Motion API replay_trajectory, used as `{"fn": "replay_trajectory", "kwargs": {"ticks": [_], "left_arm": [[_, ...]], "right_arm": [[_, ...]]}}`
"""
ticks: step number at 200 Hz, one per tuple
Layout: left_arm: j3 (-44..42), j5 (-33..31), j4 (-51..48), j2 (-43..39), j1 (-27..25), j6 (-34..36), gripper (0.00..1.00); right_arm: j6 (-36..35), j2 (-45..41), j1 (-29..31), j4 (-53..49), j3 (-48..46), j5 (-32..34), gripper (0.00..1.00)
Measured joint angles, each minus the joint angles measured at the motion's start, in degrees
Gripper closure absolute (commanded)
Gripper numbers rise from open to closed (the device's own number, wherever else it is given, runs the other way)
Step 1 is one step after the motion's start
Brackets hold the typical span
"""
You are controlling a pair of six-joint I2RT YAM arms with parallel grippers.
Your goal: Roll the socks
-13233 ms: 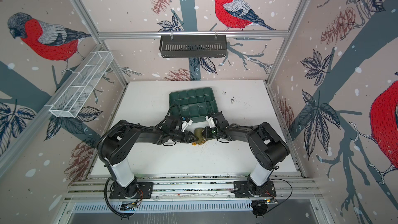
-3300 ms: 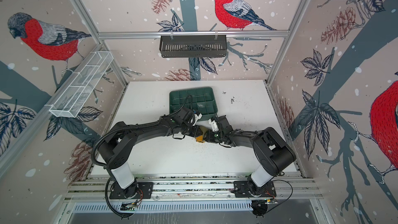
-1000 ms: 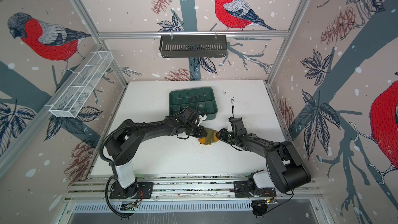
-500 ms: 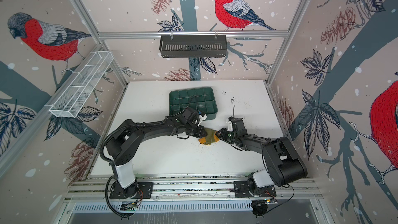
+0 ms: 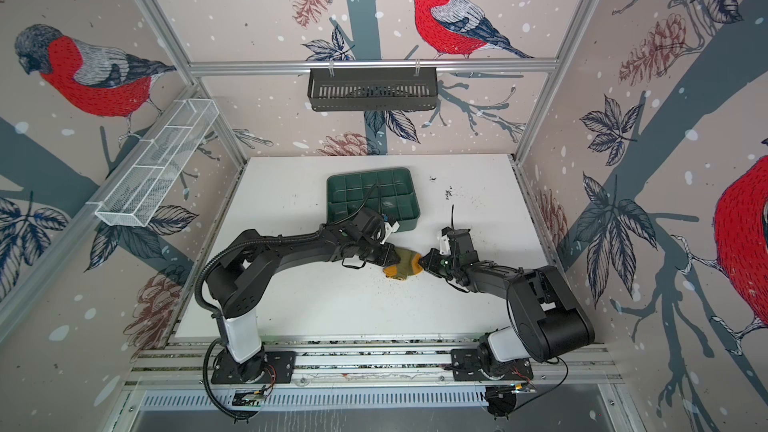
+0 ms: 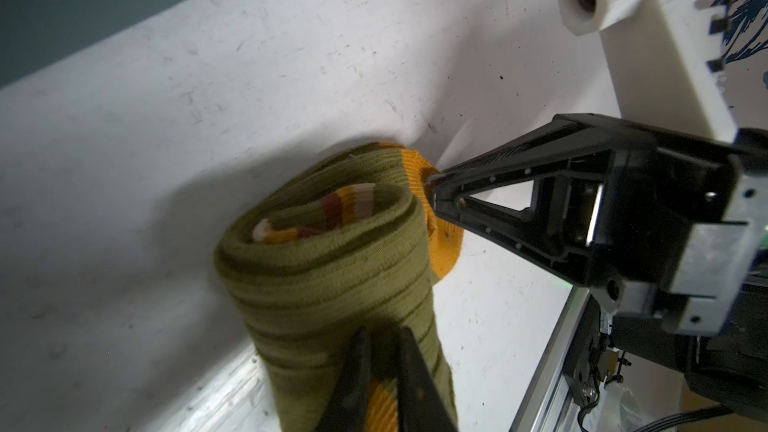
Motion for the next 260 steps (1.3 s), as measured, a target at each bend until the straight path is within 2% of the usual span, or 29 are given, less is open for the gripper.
{"fn": "replay_trajectory", "kwargs": {"ticks": [92, 157, 260], "left_arm": [[-0.1, 0.0, 0.3, 0.7, 0.0, 0.0, 0.84], [-0.3, 0.0, 0.6, 0.7, 0.0, 0.0, 0.84], [-2.4, 0.0, 2.1, 0.7, 0.0, -0.9, 0.84]], "right_arm": [[0.0, -4.8, 0.3, -1.7, 0.6, -0.4, 0.94], [-0.2, -5.0, 3.8, -2.4, 2.6, -0.9, 0.95], [-0.2, 2.3, 10.3, -0.7, 7.6, -1.2, 0.93]]}}
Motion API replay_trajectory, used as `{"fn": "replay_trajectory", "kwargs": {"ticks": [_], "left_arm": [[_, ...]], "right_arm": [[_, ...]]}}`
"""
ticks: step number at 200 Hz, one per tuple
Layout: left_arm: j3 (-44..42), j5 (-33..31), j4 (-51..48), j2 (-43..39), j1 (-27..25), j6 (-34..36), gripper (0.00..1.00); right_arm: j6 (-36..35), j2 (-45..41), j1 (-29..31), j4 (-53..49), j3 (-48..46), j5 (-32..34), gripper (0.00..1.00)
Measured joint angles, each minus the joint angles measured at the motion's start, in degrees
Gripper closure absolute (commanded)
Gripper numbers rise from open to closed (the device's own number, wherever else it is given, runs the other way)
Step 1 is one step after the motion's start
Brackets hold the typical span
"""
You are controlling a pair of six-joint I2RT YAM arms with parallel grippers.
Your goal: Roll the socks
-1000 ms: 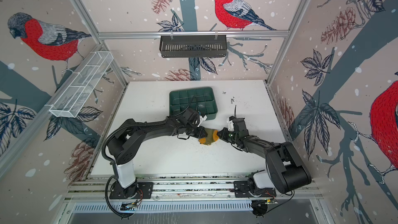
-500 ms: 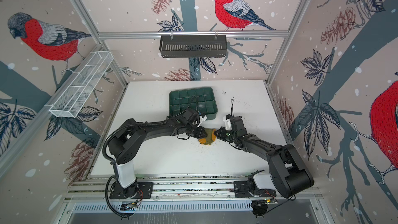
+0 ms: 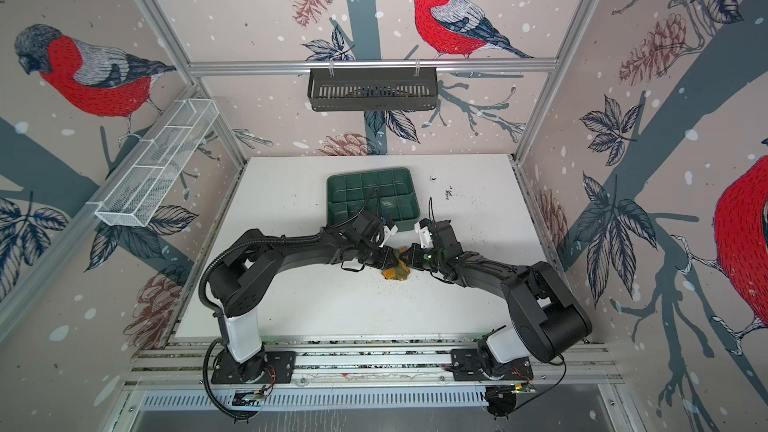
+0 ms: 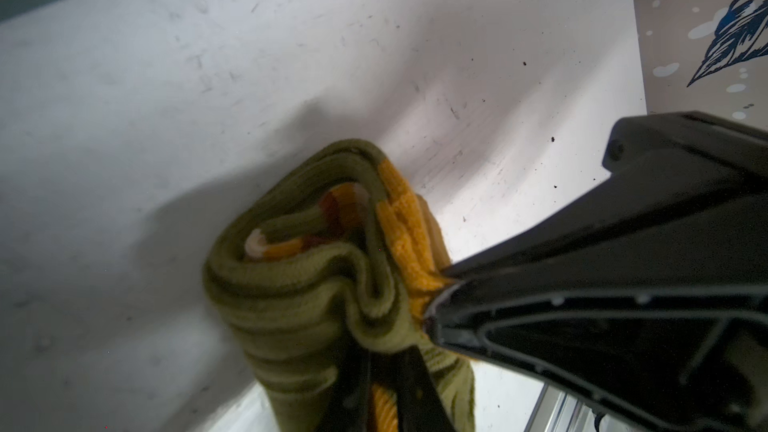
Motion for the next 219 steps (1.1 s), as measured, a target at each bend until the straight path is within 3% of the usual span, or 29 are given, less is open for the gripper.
{"fn": "replay_trajectory", "kwargs": {"ticks": [65, 219], "left_arm": [[-1.8, 0.0, 1.0, -1.1, 0.1, 0.0, 0.84], [-9.9, 2.6, 11.3, -3.0, 2.8, -4.5, 0.83]], "right_arm": [[0.1, 2.5, 1.4, 1.7, 1.0, 0.0, 0.83], [-2.8, 2.3, 3.1, 0.4, 0.3, 0.3, 0.86]]}}
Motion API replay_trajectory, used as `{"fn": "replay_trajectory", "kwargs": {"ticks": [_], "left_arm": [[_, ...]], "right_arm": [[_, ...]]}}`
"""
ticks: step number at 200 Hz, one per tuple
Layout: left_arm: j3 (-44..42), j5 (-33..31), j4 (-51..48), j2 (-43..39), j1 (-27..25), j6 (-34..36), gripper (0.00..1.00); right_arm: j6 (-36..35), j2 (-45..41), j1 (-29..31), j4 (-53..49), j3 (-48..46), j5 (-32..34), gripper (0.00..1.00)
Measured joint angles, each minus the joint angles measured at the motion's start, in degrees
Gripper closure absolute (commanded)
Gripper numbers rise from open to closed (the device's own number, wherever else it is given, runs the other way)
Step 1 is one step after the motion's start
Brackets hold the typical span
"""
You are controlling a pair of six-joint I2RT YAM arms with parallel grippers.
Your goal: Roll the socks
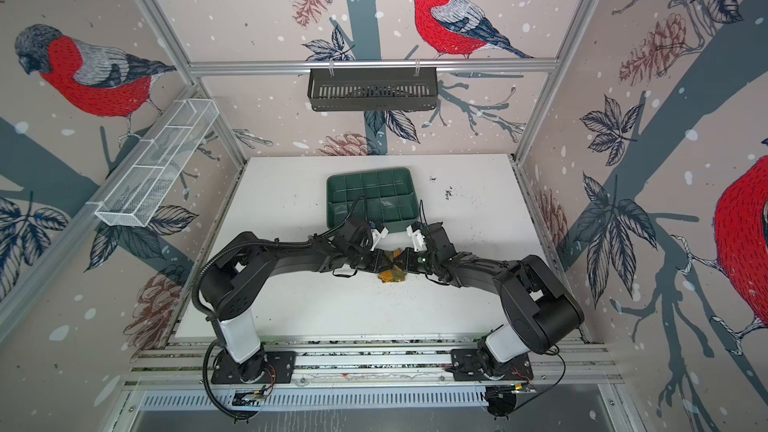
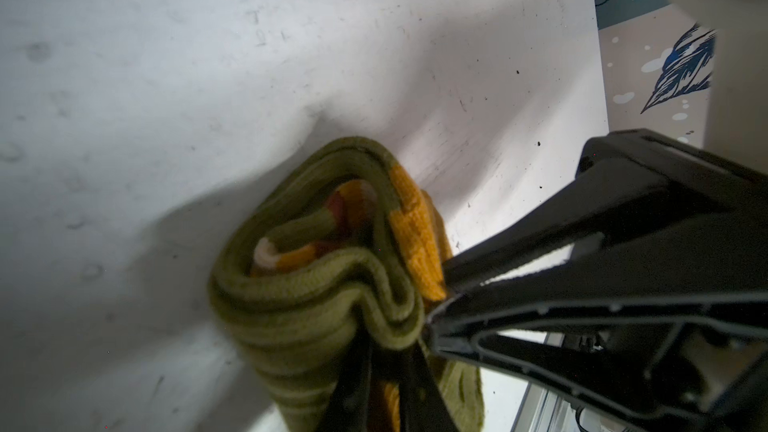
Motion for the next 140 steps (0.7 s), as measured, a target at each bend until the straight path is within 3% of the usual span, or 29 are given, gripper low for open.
{"fn": "replay_trajectory", "kwargs": {"ticks": [89, 140], "left_arm": [[-1.8, 0.4, 2.7, -0.1, 0.7, -2.6, 0.82], [-2.6, -3.7, -1.0, -5.0, 1.3, -2.4, 0.76]], "right_arm": [[-4.6, 1.3, 2.2, -2.9, 1.9, 3.5, 0.85], [-6.1, 2.6, 2.9, -2.5, 2.0, 3.0, 0.86]]}}
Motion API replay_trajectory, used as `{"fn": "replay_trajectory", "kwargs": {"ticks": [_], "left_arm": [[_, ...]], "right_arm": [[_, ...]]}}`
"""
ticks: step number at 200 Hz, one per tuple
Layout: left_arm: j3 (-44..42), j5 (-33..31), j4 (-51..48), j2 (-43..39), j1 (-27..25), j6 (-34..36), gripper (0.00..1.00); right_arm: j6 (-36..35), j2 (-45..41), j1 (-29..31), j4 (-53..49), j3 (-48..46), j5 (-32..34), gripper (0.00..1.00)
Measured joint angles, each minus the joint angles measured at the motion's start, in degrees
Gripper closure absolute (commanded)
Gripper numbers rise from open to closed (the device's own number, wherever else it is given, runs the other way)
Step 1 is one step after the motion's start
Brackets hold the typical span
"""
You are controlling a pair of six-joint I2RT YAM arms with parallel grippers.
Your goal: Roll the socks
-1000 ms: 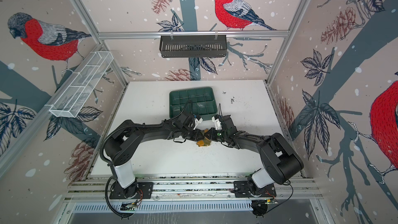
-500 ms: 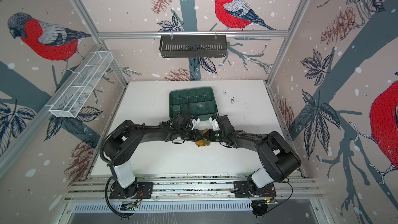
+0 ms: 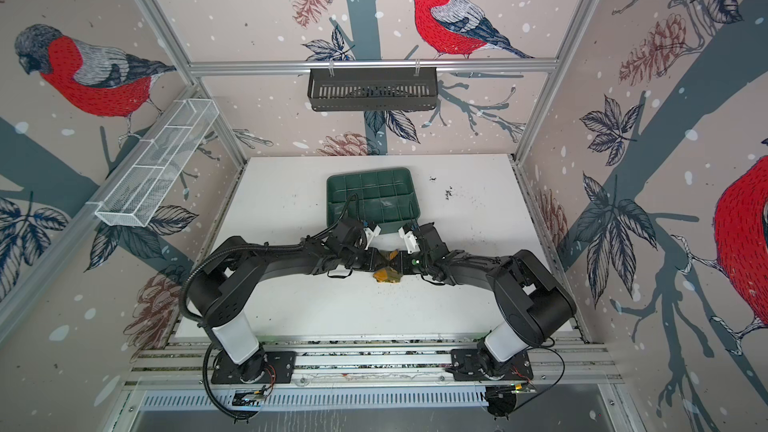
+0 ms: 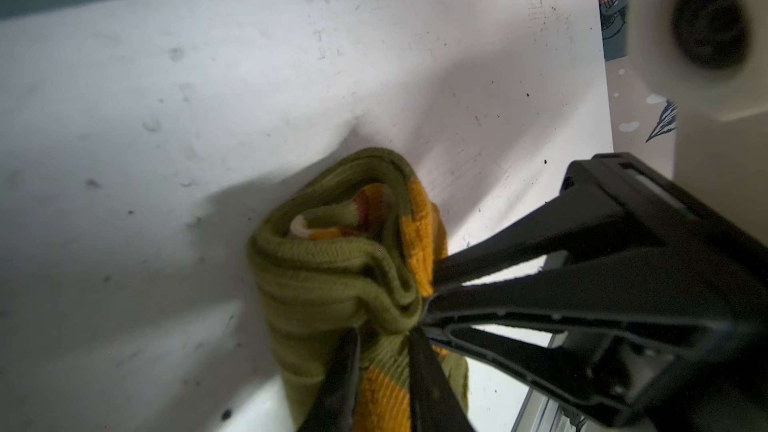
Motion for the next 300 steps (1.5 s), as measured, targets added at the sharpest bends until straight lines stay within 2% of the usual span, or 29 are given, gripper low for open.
{"fn": "replay_trajectory", "kwargs": {"ticks": [19, 108, 193, 245, 300], "left_arm": [[0.5, -1.0, -0.9, -0.4, 0.5, 0.9, 0.76], [0.4, -1.6, 0.1, -3.1, 0.5, 1.0, 0.76], [0.7, 2.7, 3.0, -1.7, 0.0, 0.3, 0.76], [-0.8, 3.2, 2.5, -3.0, -0.8, 0.3, 0.84], [-1.3, 2.4, 2.3, -0.5, -1.6, 0.3, 0.90]], "right_arm": [[0.0, 0.1, 0.1, 0.1, 0.0, 0.1, 0.89], [-0.5, 0.0, 1.1, 0.0, -0.1, 2.0, 0.90], [-0.6, 0.3, 1.4, 0.1, -0.2, 2.8, 0.92], [-0.3, 0.3, 1.4, 0.1, -0.1, 2.8, 0.92], [-0.3, -0.3, 1.3, -0.2, -0.1, 3.0, 0.93]]}}
